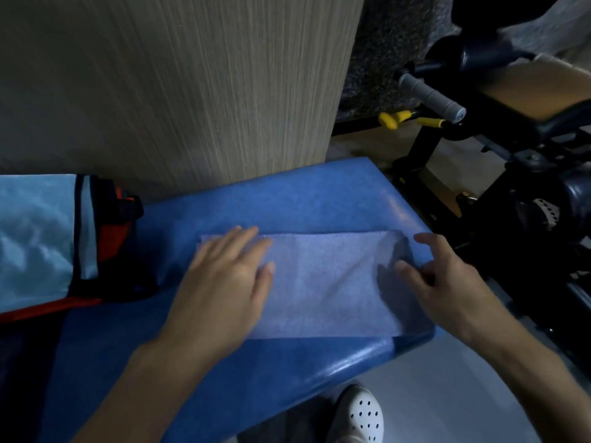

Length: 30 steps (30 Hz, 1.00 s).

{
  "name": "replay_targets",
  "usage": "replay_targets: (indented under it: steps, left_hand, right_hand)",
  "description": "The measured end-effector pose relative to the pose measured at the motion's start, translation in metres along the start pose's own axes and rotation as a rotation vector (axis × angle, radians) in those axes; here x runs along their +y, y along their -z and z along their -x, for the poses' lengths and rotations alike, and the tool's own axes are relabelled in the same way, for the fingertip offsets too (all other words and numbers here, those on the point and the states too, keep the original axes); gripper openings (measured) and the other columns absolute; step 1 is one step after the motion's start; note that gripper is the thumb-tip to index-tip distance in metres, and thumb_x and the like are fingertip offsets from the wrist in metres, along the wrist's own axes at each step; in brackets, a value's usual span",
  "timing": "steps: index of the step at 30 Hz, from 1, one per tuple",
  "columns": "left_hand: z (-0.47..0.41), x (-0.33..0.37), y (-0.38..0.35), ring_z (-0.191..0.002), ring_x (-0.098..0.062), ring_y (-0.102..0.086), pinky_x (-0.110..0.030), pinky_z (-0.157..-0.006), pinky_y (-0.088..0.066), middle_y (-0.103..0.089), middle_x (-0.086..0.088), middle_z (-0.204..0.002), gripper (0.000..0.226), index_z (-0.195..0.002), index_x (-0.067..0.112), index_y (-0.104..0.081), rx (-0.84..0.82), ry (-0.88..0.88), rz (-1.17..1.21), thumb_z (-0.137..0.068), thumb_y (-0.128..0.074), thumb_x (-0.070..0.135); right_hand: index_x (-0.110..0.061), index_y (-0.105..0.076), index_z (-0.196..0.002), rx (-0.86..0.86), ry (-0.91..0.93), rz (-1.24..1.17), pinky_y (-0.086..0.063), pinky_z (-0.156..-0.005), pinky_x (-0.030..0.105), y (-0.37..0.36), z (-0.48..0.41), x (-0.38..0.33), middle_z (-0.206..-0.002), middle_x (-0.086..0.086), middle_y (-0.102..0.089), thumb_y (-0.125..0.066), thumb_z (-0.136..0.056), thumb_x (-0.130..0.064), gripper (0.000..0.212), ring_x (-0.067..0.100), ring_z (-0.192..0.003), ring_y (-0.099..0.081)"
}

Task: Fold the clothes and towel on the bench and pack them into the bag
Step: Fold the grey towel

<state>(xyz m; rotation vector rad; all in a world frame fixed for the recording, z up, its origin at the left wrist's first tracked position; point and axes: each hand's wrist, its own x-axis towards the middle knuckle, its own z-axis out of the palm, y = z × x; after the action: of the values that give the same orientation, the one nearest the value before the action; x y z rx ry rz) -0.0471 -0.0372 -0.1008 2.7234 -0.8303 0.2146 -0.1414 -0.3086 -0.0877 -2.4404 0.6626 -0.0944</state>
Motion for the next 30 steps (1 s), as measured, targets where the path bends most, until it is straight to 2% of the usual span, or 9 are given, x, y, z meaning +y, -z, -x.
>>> replay_targets:
  steps: [2,5,11,13,16,18,21,25,30]
  left_hand:
    - [0.008,0.002,-0.013,-0.150,-0.021,-0.024,-0.050,-0.120,-0.022,-0.029,-0.002,-0.162,0.061,-0.148,0.030,-0.043,-0.145,-0.022,-0.020,-0.096,-0.020,0.052]
    - [0.016,-0.005,-0.027,-0.154,-0.019,-0.003,-0.050,-0.123,-0.006,-0.006,0.004,-0.167,0.065,-0.155,0.040,-0.023,-0.204,-0.037,-0.079,-0.095,-0.014,0.062]
    - [0.021,-0.009,-0.030,-0.154,-0.019,-0.004,-0.051,-0.122,-0.008,-0.009,0.002,-0.167,0.067,-0.156,0.040,-0.020,-0.190,-0.037,-0.123,-0.094,-0.021,0.065]
    - [0.019,0.002,-0.026,-0.154,-0.018,-0.005,-0.052,-0.123,-0.009,-0.012,0.001,-0.166,0.068,-0.156,0.035,-0.024,-0.145,-0.016,-0.092,-0.094,-0.023,0.062]
    - [0.004,0.028,-0.023,-0.152,-0.017,-0.018,-0.052,-0.122,-0.016,-0.029,0.000,-0.162,0.062,-0.152,0.026,-0.038,-0.055,-0.045,-0.046,-0.096,-0.025,0.050]
    - [-0.001,0.033,-0.031,-0.150,-0.016,-0.025,-0.050,-0.121,-0.020,-0.036,0.000,-0.159,0.060,-0.149,0.024,-0.044,-0.079,-0.069,-0.067,-0.097,-0.026,0.047]
    - [0.003,0.015,-0.044,-0.150,-0.017,-0.023,-0.050,-0.120,-0.017,-0.031,0.003,-0.161,0.060,-0.150,0.032,-0.041,-0.134,-0.073,-0.129,-0.096,-0.027,0.053]
    - [0.006,-0.008,-0.039,-0.152,-0.021,-0.018,-0.050,-0.121,-0.017,-0.023,0.006,-0.163,0.061,-0.153,0.041,-0.030,-0.144,-0.060,-0.152,-0.095,-0.026,0.059]
    - [0.011,-0.027,-0.033,-0.153,-0.018,-0.012,-0.039,-0.122,-0.008,-0.015,0.005,-0.165,0.063,-0.154,0.042,-0.026,-0.164,0.001,-0.130,-0.095,-0.021,0.062]
  right_hand:
    - [-0.028,-0.043,-0.131,-0.065,0.024,0.012,-0.041,-0.061,0.031,0.002,0.006,0.007,-0.054,-0.010,-0.059,-0.065,-0.089,-0.033,0.048,0.006,-0.061,-0.056]
    - [-0.025,-0.045,-0.131,-0.057,0.060,0.035,-0.041,-0.070,0.033,0.004,0.005,0.012,-0.058,-0.016,-0.053,-0.068,-0.088,-0.021,0.049,0.015,-0.068,-0.055]
    - [-0.028,-0.043,-0.133,-0.079,0.066,0.185,-0.044,-0.089,0.043,0.003,0.002,0.016,-0.088,-0.006,-0.062,-0.065,-0.089,-0.030,0.049,0.031,-0.101,-0.061]
    - [-0.026,-0.047,-0.134,0.074,0.140,0.378,-0.038,-0.092,0.044,0.000,0.002,0.007,-0.115,0.000,-0.060,-0.056,-0.091,-0.042,0.046,0.031,-0.113,-0.054]
    - [-0.016,-0.058,-0.128,0.312,0.416,0.366,-0.039,-0.100,0.048,-0.019,0.002,-0.026,-0.134,0.010,-0.056,-0.036,-0.096,-0.045,0.049,0.032,-0.125,-0.050]
    - [-0.013,-0.057,-0.133,0.238,0.523,0.385,-0.031,-0.108,0.052,-0.045,0.005,-0.041,-0.144,0.012,-0.051,-0.030,-0.098,-0.045,0.054,0.030,-0.136,-0.043]
    - [-0.017,-0.050,-0.142,0.078,0.548,0.500,-0.023,-0.111,0.053,-0.076,0.011,-0.036,-0.153,0.010,-0.040,-0.024,-0.099,-0.052,0.061,0.027,-0.142,-0.036]
    - [-0.024,-0.046,-0.146,0.044,0.486,0.552,-0.023,-0.113,0.054,-0.069,0.006,-0.016,-0.155,0.007,-0.036,-0.012,-0.101,-0.058,0.066,0.025,-0.144,-0.034]
    - [-0.026,-0.044,-0.146,0.038,0.305,0.591,-0.027,-0.114,0.055,-0.052,0.000,0.005,-0.156,0.005,-0.036,-0.004,-0.099,-0.060,0.070,0.023,-0.144,-0.034]
